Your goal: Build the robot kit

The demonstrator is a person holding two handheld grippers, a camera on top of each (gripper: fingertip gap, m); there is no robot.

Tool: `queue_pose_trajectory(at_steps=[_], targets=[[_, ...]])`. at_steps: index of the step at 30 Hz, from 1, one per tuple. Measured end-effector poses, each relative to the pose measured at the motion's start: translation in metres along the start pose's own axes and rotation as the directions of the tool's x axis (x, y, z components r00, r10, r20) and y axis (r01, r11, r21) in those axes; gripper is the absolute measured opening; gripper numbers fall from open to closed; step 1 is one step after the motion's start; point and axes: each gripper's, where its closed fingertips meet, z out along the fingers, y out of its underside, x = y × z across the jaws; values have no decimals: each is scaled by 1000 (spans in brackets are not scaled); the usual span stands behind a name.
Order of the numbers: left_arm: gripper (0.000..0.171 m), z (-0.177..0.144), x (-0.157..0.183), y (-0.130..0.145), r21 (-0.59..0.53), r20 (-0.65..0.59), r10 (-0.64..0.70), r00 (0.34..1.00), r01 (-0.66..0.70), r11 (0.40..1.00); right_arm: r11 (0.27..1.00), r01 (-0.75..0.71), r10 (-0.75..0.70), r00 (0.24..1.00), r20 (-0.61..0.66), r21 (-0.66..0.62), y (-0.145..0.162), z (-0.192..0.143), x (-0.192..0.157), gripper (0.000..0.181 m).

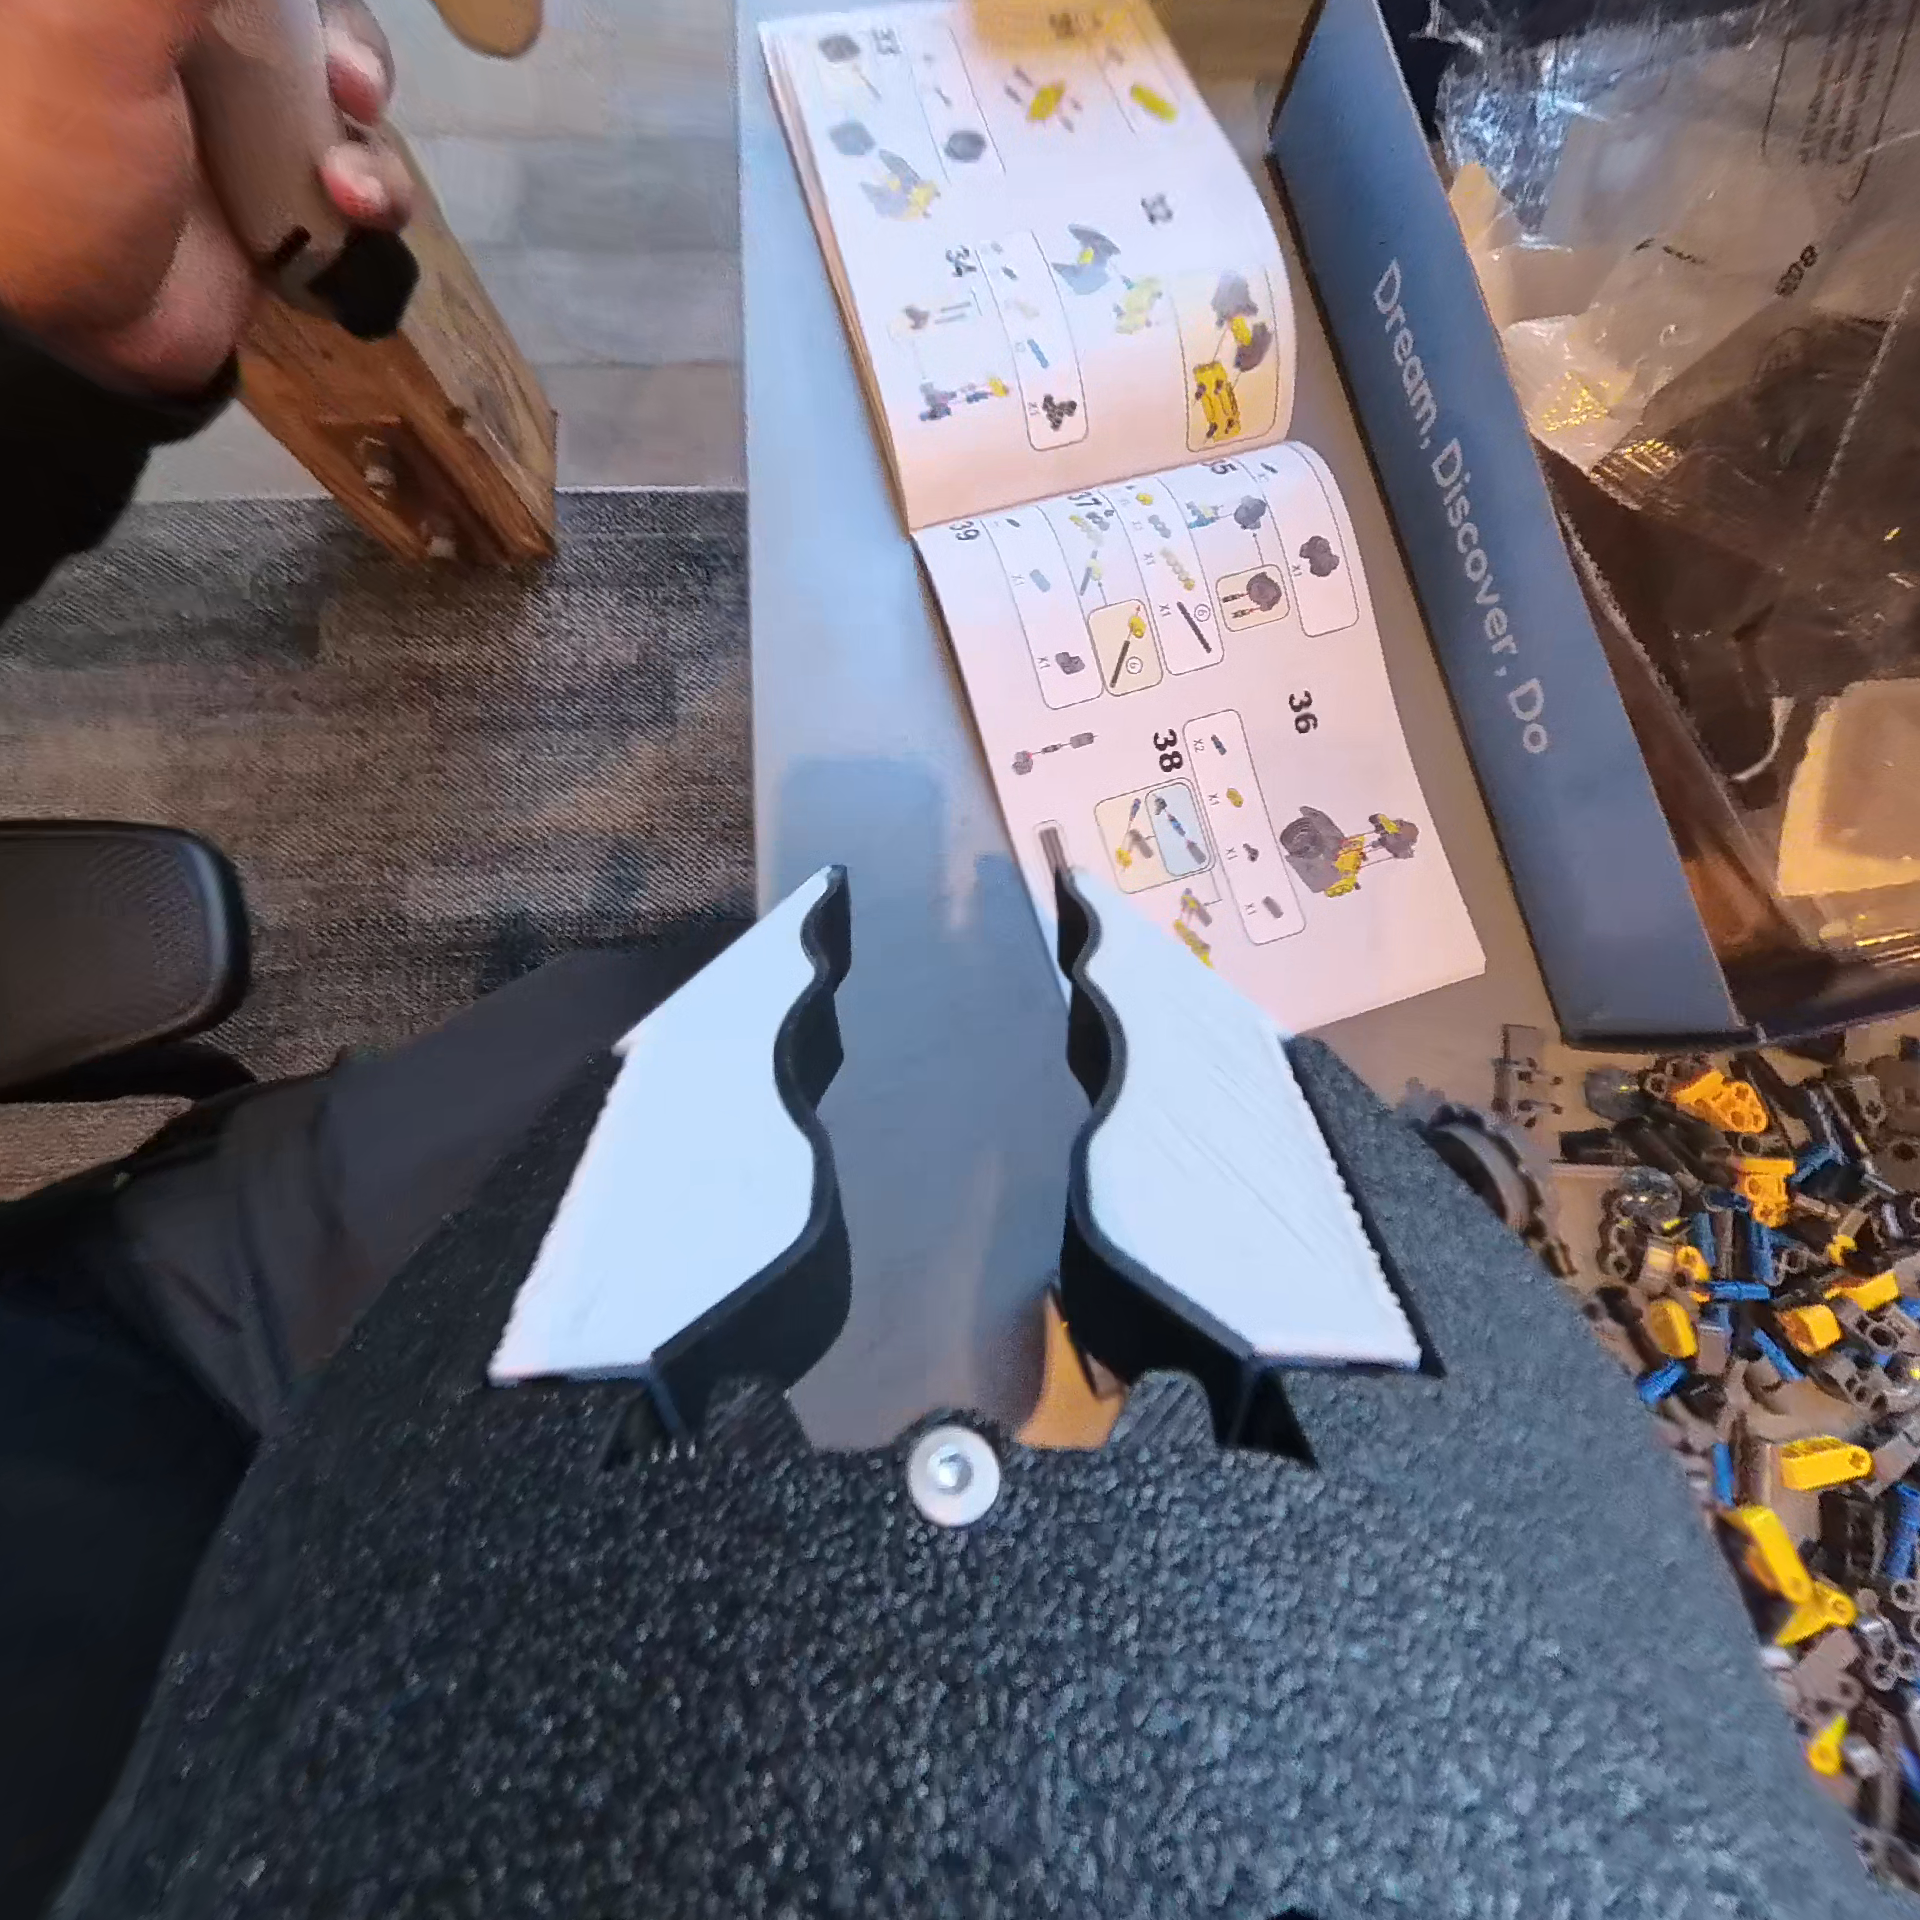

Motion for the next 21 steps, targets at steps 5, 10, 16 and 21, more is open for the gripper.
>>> queue_pose_trajectory(at_steps=[5,10,16,21], targets=[[98,-27,95,9,-190,-327,-226,918,170,967,996,-18,11,997,81,87,3,-23,-29,41],[17,-55,185,31,-362,-566,-250,786,36,931,993,-11,1,996,84,116,28,-45,-50,42],[81,-65,227,77,-493,-613,-156,774,-221,841,990,-39,31,997,69,132,65,-72,-56,42],[90,-59,238,77,-462,-610,-95,787,-256,849,986,-59,57,998,18,154,94,-101,-51,42]])
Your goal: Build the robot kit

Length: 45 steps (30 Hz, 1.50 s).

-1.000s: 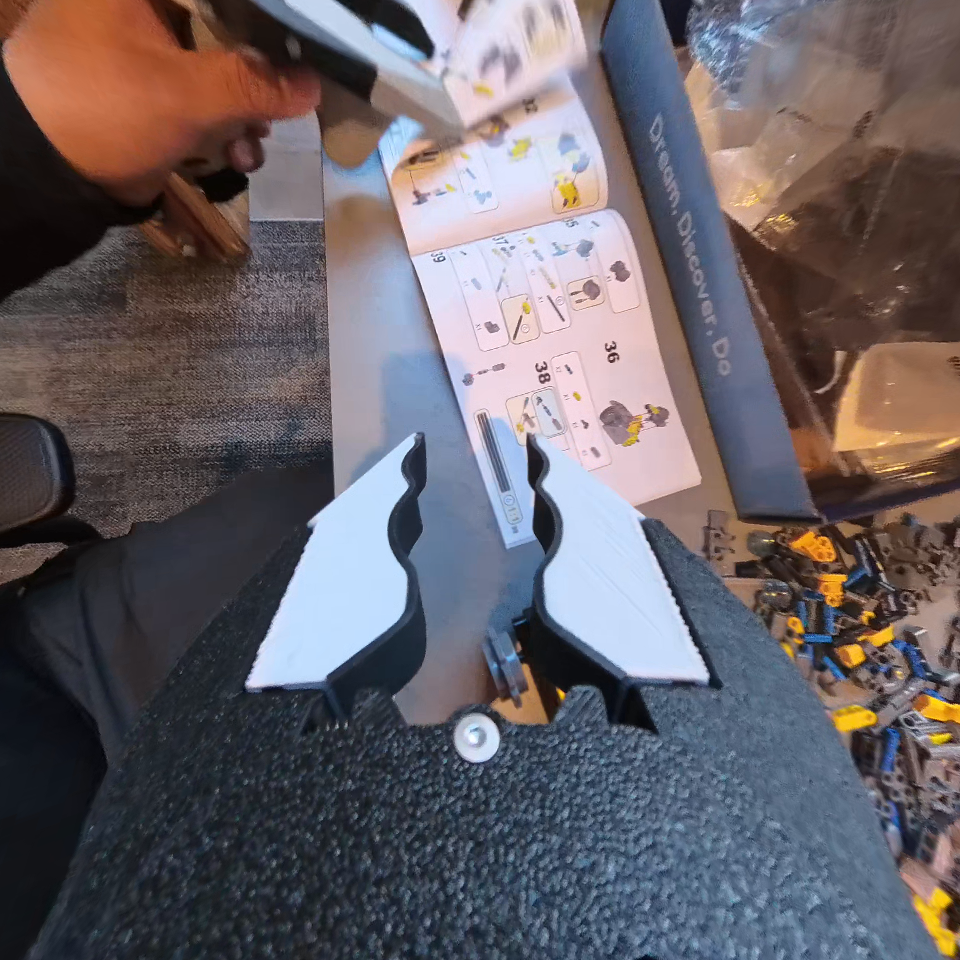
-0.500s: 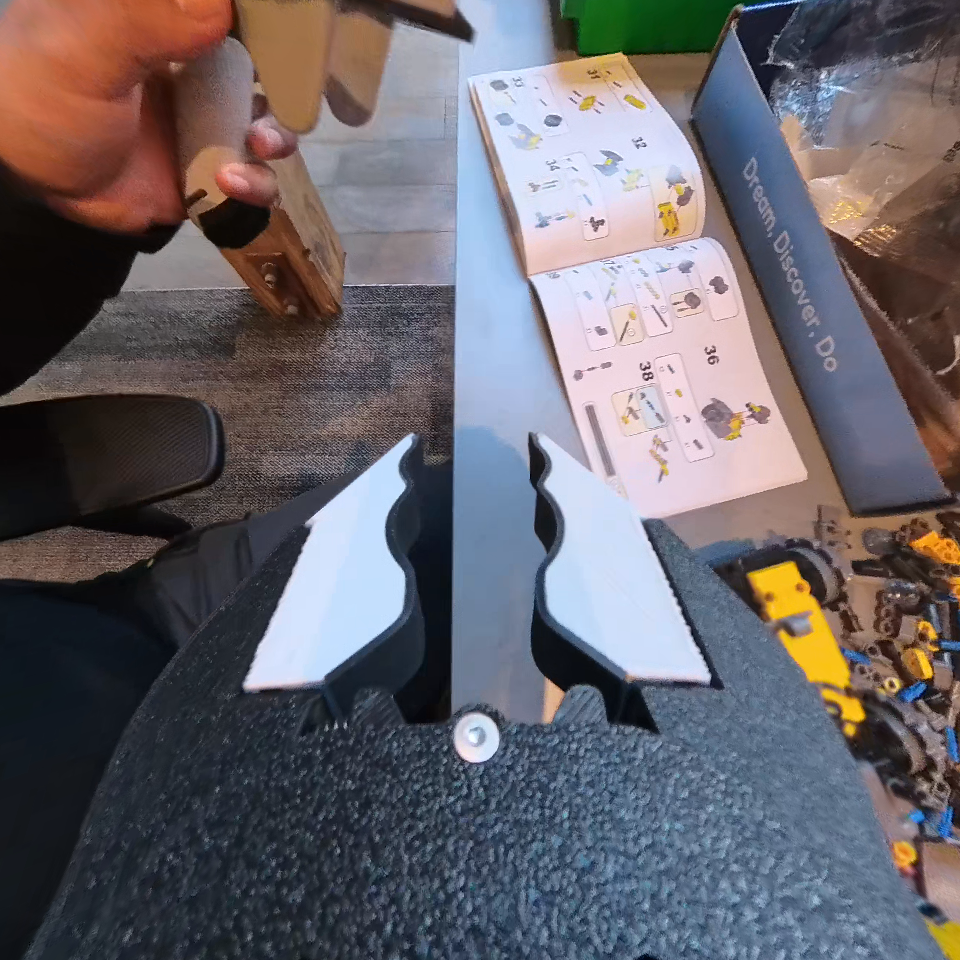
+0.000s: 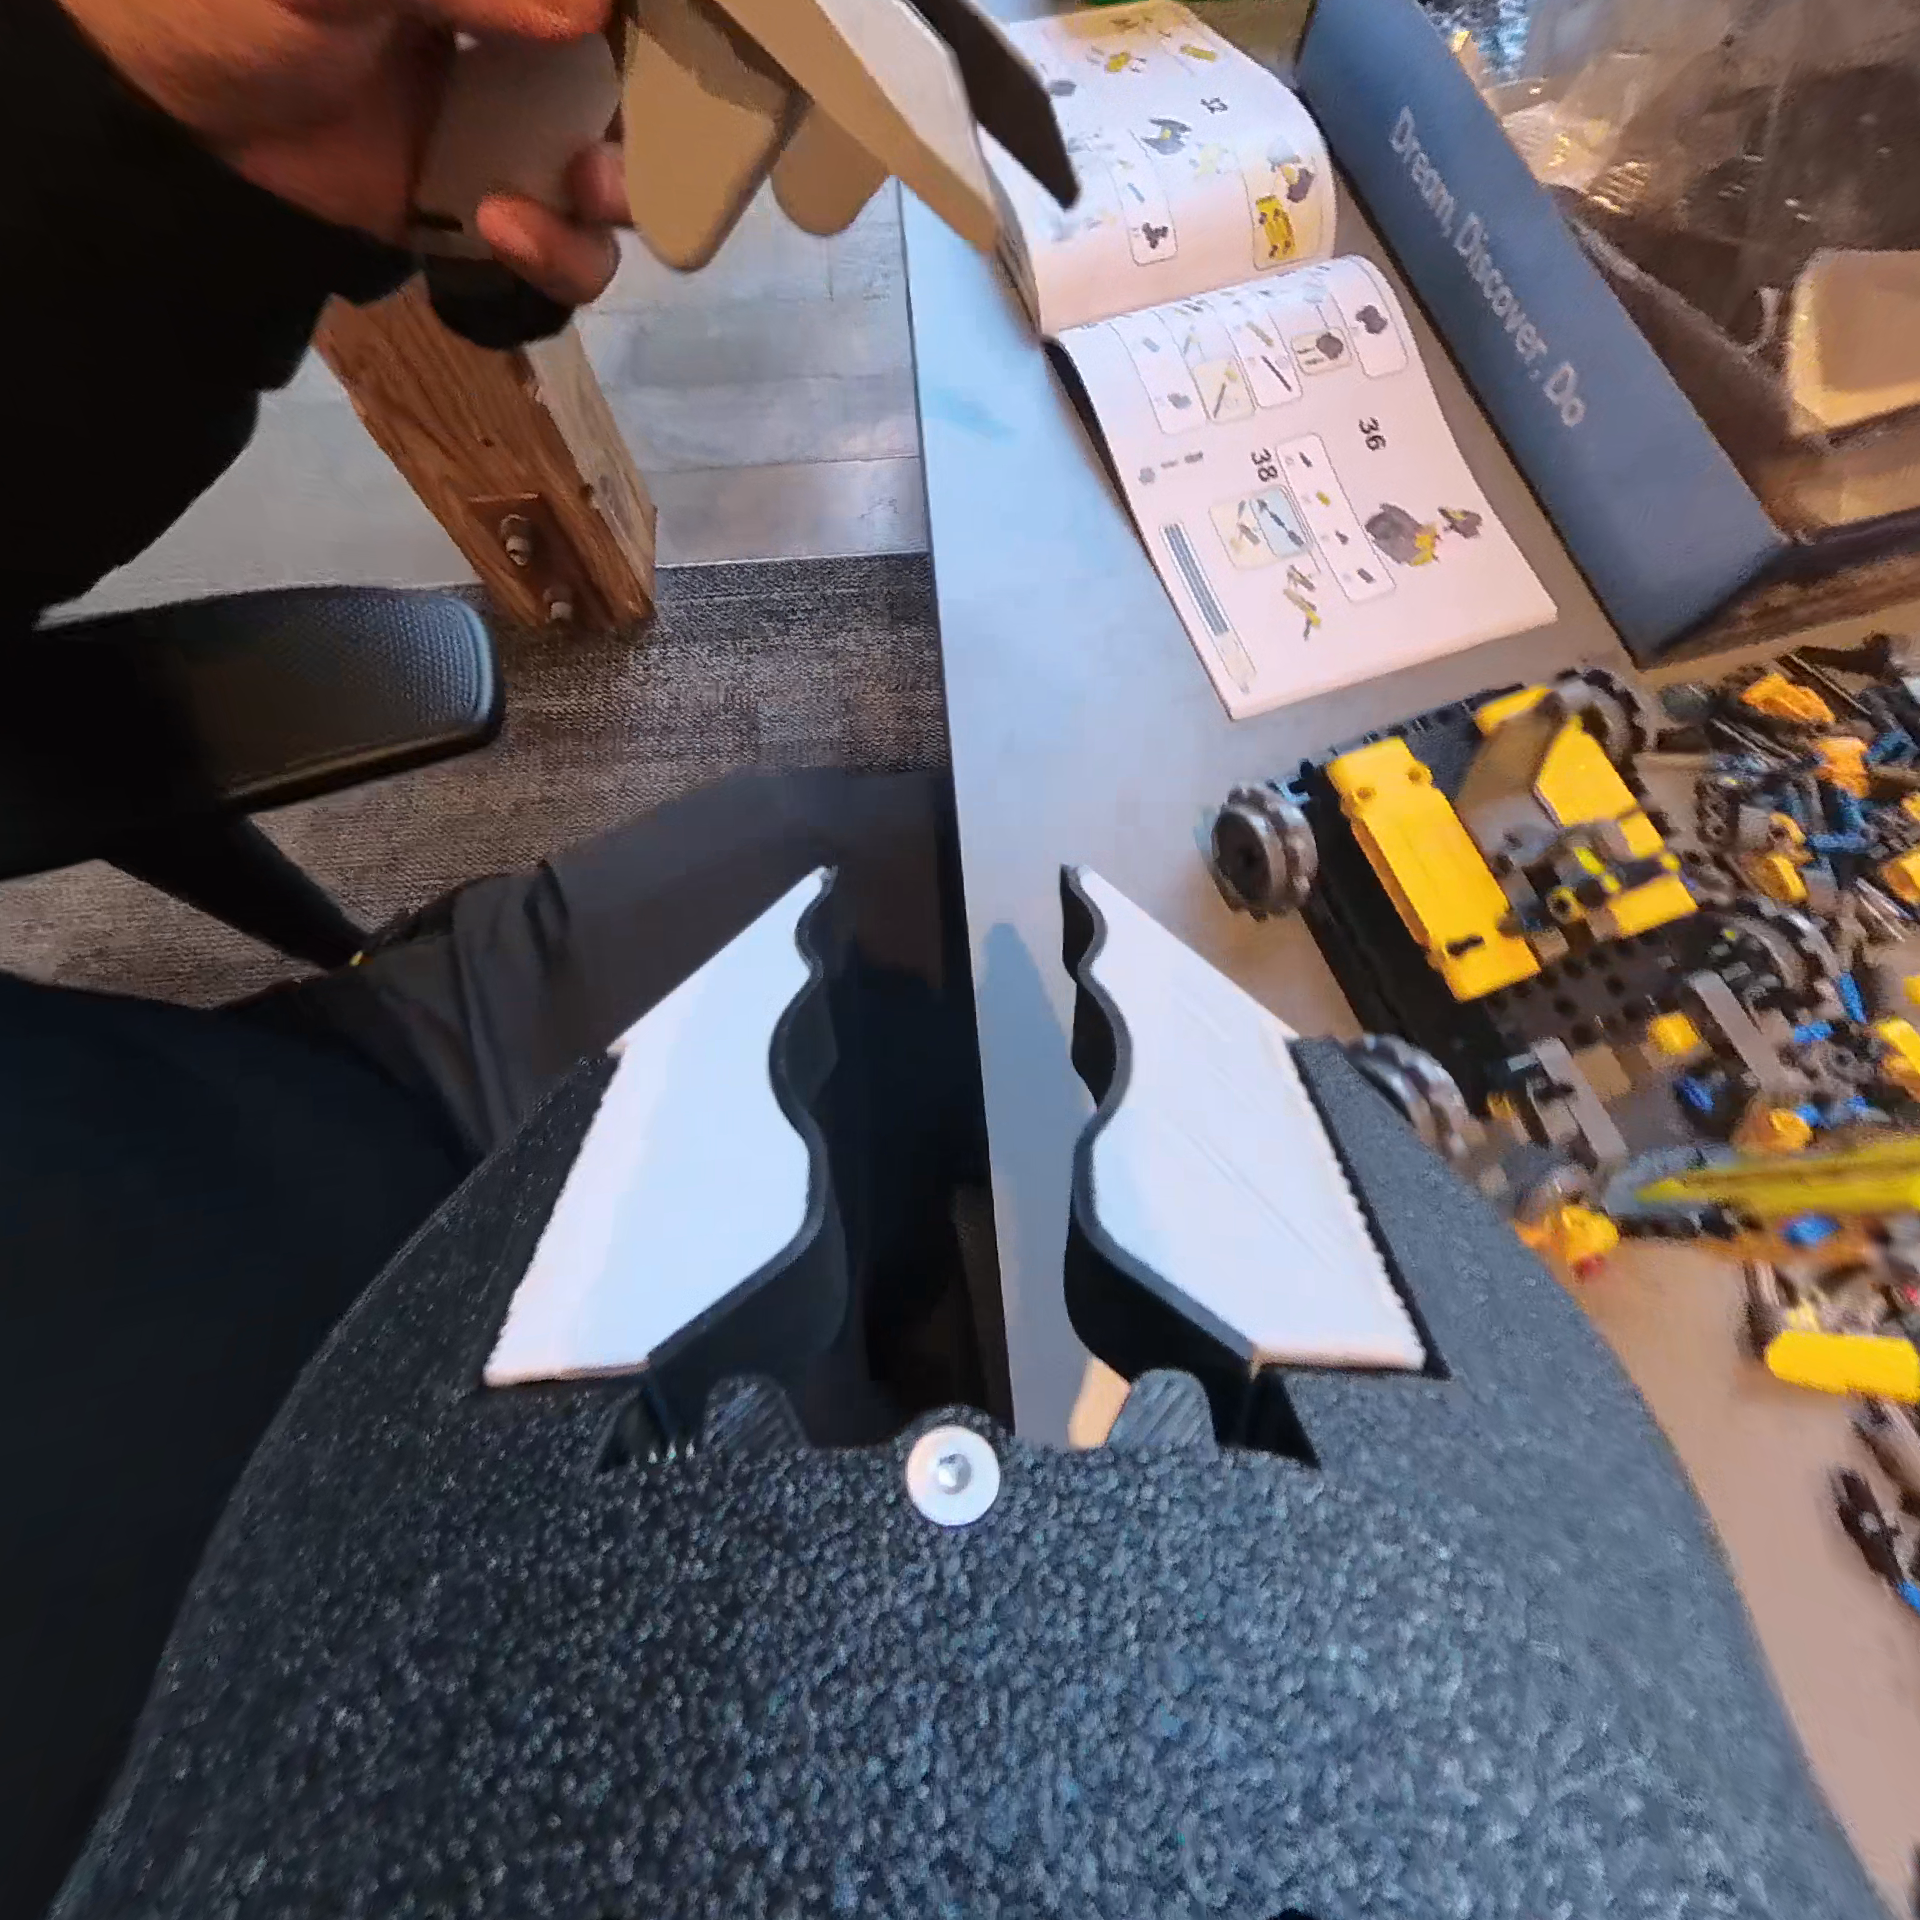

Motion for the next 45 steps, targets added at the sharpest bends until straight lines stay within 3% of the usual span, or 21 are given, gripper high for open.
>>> queue_pose_trajectory(at_steps=[4,6,8,9,12,14,19,26,28,31,34,38,43,45], targets=[[92,-3,-36,-8,1,215,158,964,-162,987,1000,-8,9,997,-82,5,31,-36,13,42],[110,0,-59,-4,-83,274,218,937,-202,976,999,-36,36,987,-155,4,52,-60,28,42],[112,2,-91,2,-190,340,244,908,-188,964,987,-152,160,959,-232,53,74,-87,54,47],[106,4,-106,2,-222,366,245,898,-171,960,963,-251,267,940,-214,100,83,-98,62,52],[99,16,-136,0,-271,380,241,893,-142,952,814,-526,541,841,10,246,92,-117,67,57],[99,29,-148,2,-294,368,221,903,-112,949,762,-582,593,803,57,285,97,-122,72,57],[99,49,-169,21,-409,394,265,880,-90,908,730,-611,621,780,78,305,103,-120,75,67],[94,53,-163,25,-398,423,291,858,-112,910,725,-601,626,779,43,335,117,-119,83,70],[94,58,-155,27,-378,408,293,865,-133,916,755,-563,604,797,-21,336,123,-119,89,69],[93,62,-142,30,-358,400,305,864,-159,920,826,-444,530,820,-213,348,132,-128,108,69],[76,58,-123,24,-268,421,269,866,-164,949,852,-392,495,821,-286,348,136,-133,116,72],[87,50,-95,23,-120,409,177,895,-140,983,850,-393,503,805,-315,351,147,-134,125,72],[85,43,-72,33,-17,414,154,897,-162,987,874,-371,479,764,-432,313,169,-142,147,72],[82,47,-57,44,-5,337,65,939,-67,998,835,-451,545,752,-370,315,175,-137,146,74]])
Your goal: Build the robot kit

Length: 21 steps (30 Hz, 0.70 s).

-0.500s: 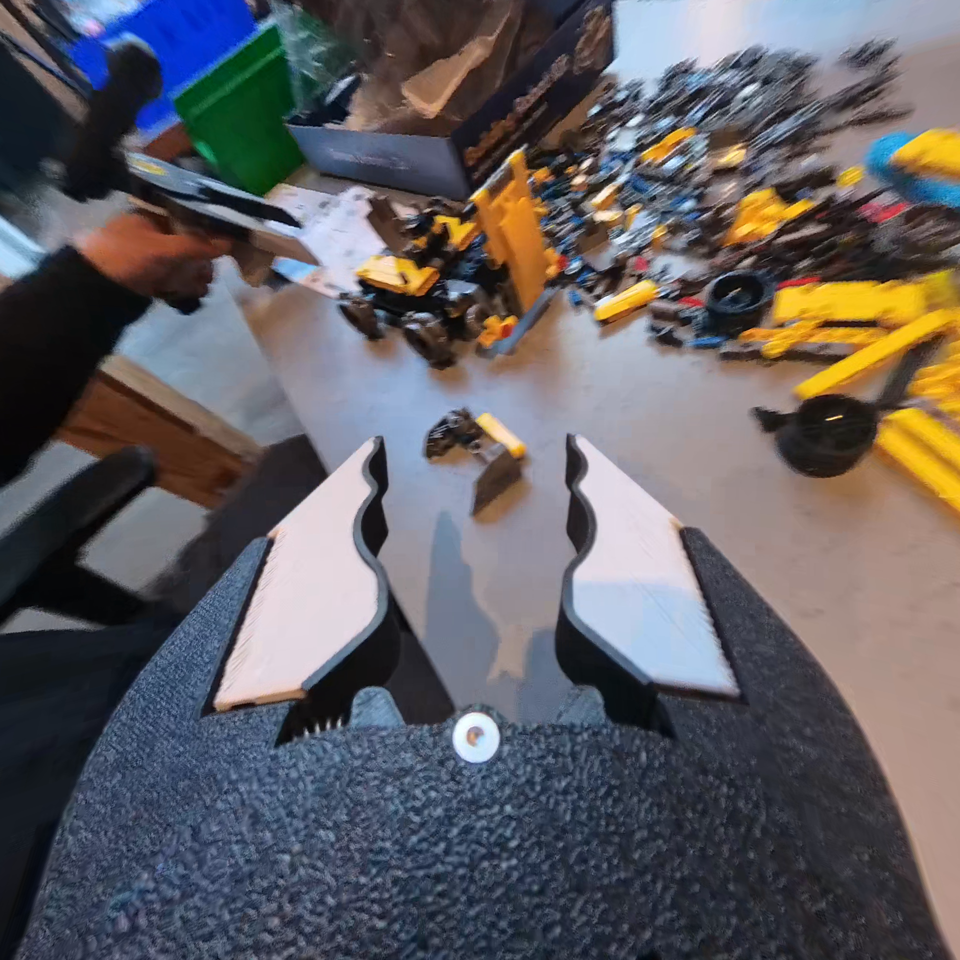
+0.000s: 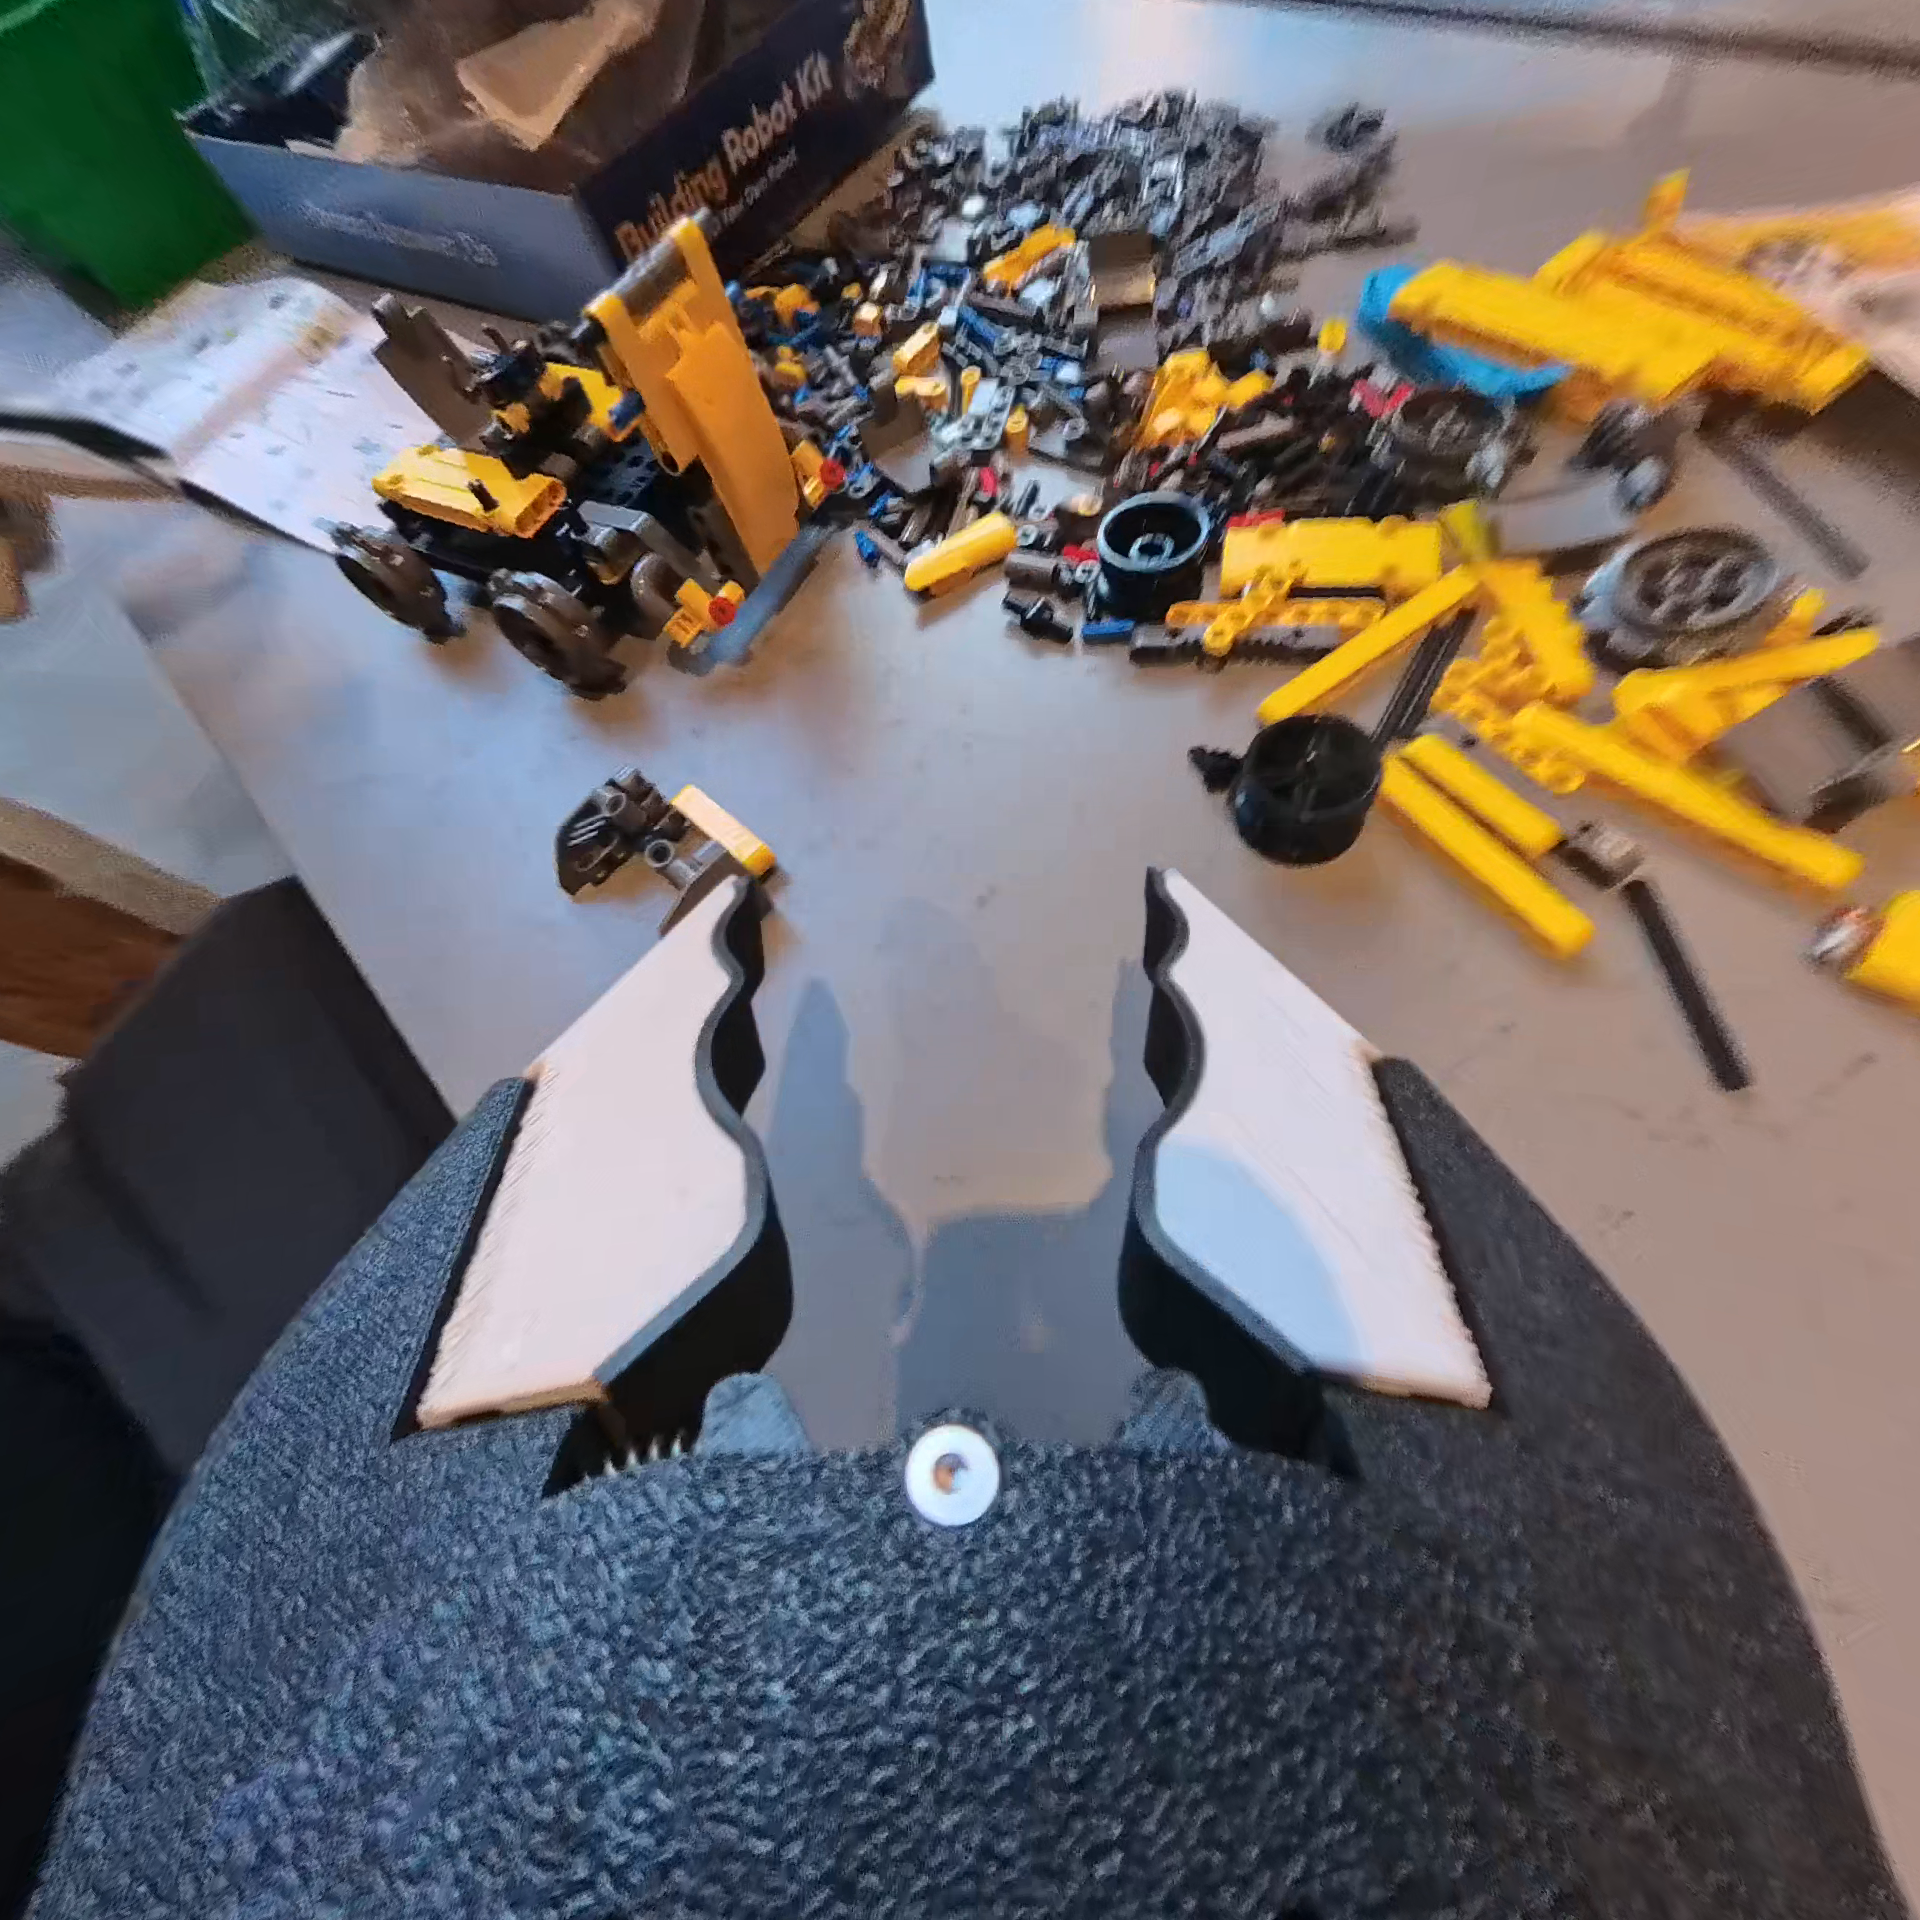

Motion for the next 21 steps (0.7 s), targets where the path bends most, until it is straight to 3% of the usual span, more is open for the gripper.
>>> queue_pose_trajectory(at_steps=[3,8,14,21], targets=[[79,-1,23,6,-67,-125,-129,984,122,990,997,-72,71,997,-9,-36,12,4,8,73],[80,-8,63,-1,-99,-281,-178,943,156,983,991,-56,45,995,-93,-120,31,10,19,75],[74,-6,77,10,-159,-302,-175,937,131,978,985,-99,89,993,-73,-141,35,11,15,75],[72,-13,77,-1,-103,-276,-111,955,86,991,982,-154,159,986,39,-105,21,6,-12,76]])
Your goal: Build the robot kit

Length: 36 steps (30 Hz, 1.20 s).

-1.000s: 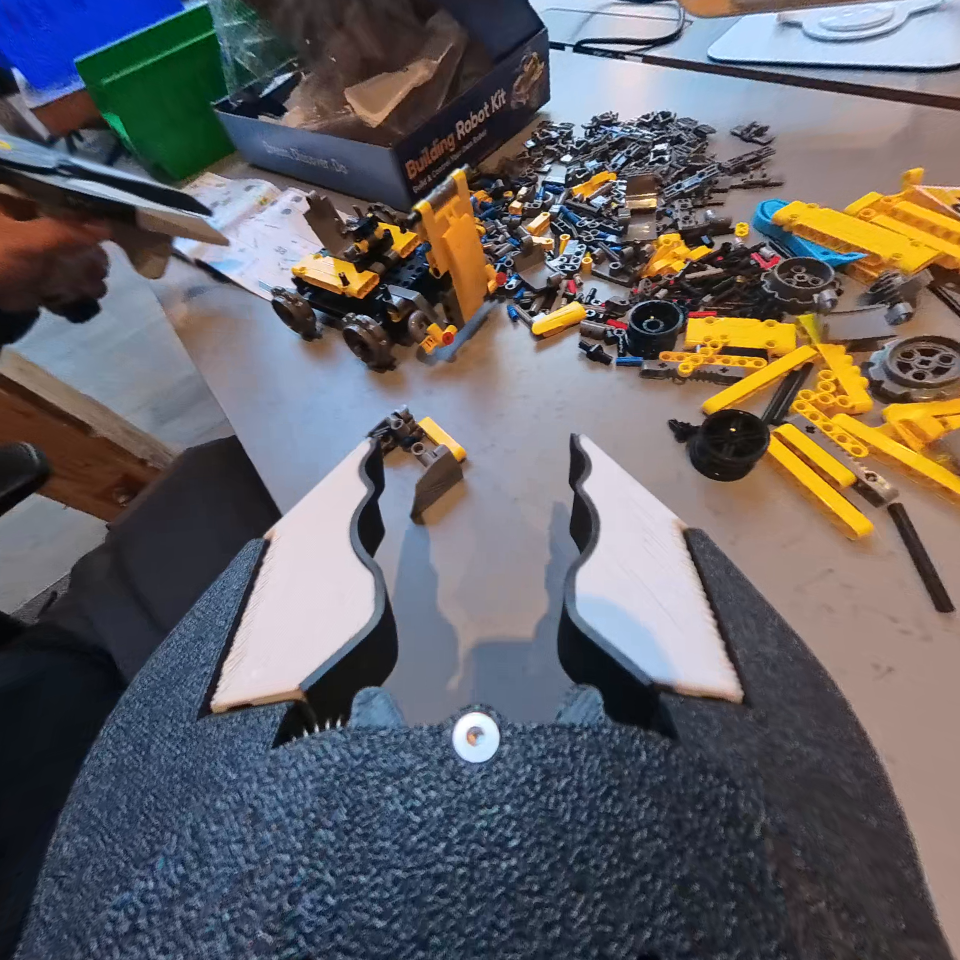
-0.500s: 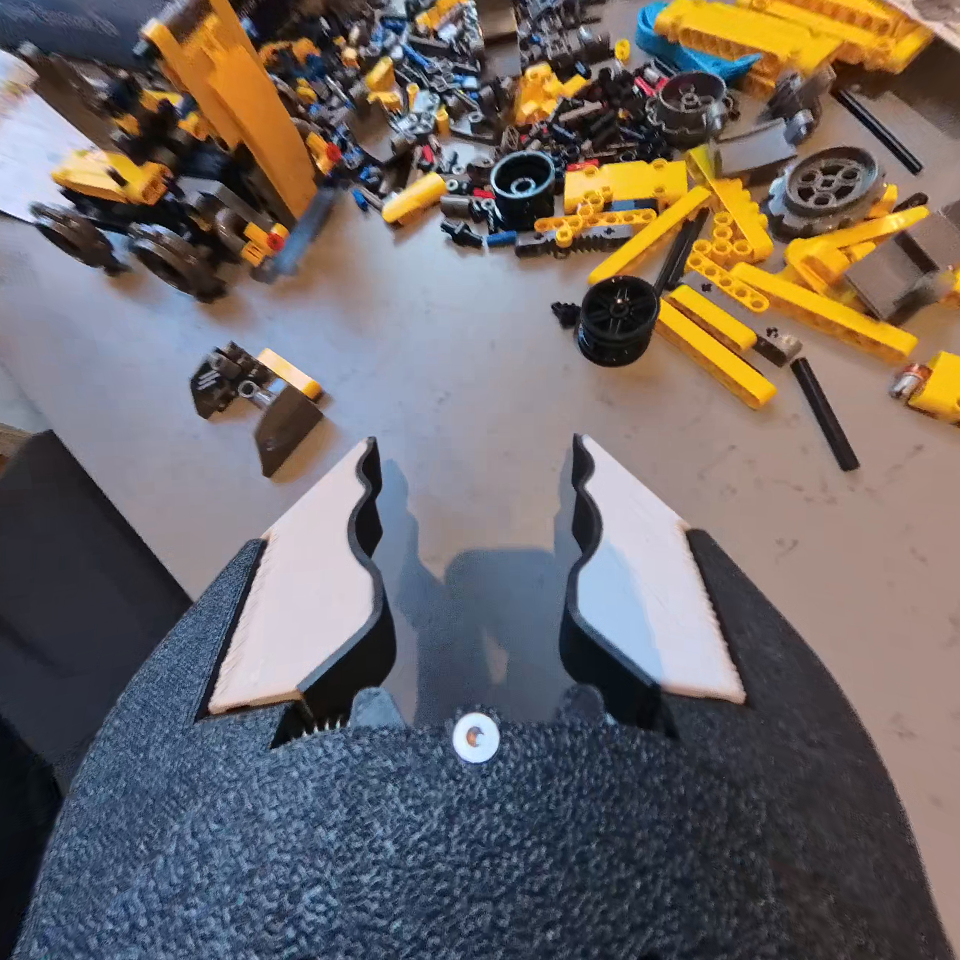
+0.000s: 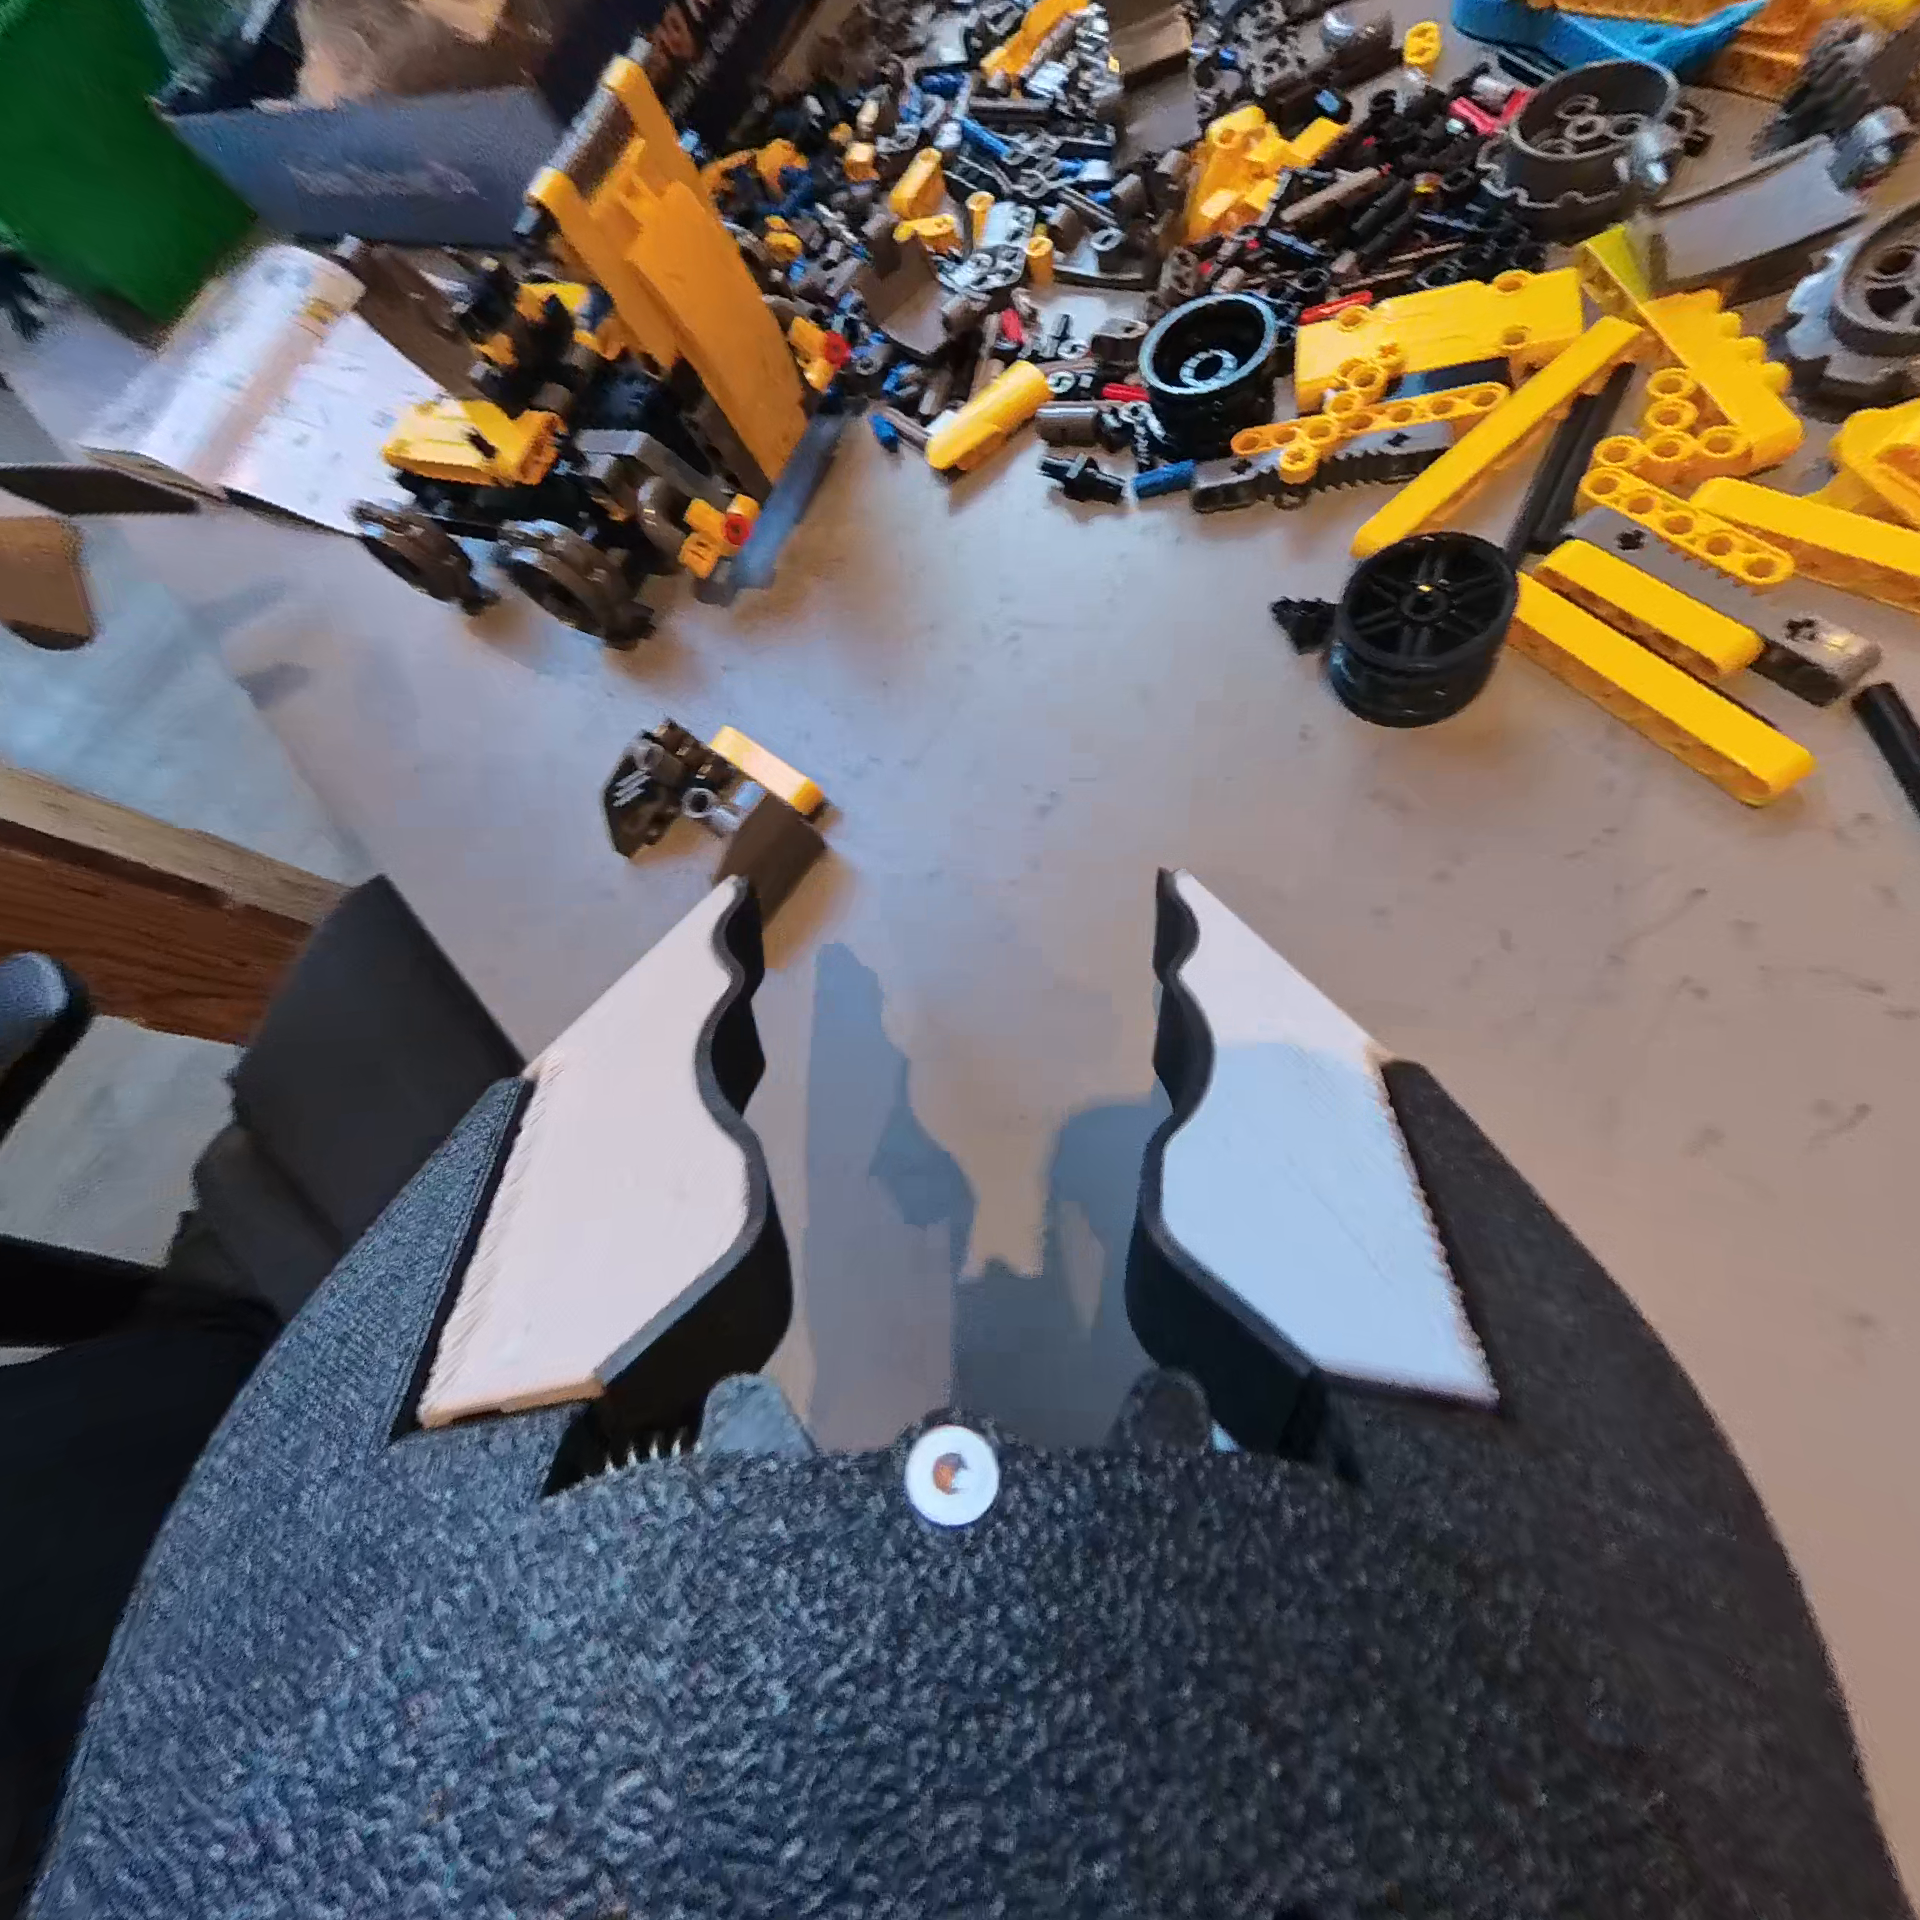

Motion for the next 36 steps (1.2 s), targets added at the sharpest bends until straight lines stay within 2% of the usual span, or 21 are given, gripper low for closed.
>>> queue_pose_trajectory(at_steps=[8,14,17,19,21,23,26,28,30,33,34,36], targets=[[72,2,4,0,25,13,-2,1000,2,1000,999,-23,20,992,128,23,-10,-5,-33,76],[71,-4,-28,-7,31,131,97,987,-102,994,998,-55,54,981,188,2,-16,11,-45,76],[68,-4,-45,-22,57,190,150,970,-163,985,997,-73,74,986,149,-13,-23,25,-36,75],[67,1,-43,-36,94,198,198,960,-220,971,996,-92,94,990,109,-17,-30,34,-28,70],[67,9,-41,-48,75,225,279,934,-302,951,996,-88,89,996,31,-25,-37,41,-16,55],[66,15,-40,-65,73,261,347,901,-376,924,998,-60,58,996,-66,-30,-45,45,-3,52],[61,25,-30,-85,134,219,363,906,-396,908,999,-18,22,991,-136,31,-64,44,3,42],[57,28,-31,-85,140,195,349,917,-378,915,996,24,-11,989,-149,90,-74,40,0,31],[47,25,-35,-76,141,176,343,923,-368,919,981,113,-84,981,-177,159,-79,31,-3,0],[20,10,-51,-64,200,250,334,909,-386,900,957,221,-181,961,-209,188,-75,20,-12,0],[17,5,-56,-59,216,266,315,911,-375,902,955,244,-202,951,-232,168,-71,17,-11,0],[20,1,-58,-47,240,238,286,928,-341,909,947,286,-232,923,-308,143,-64,9,-5,0]])
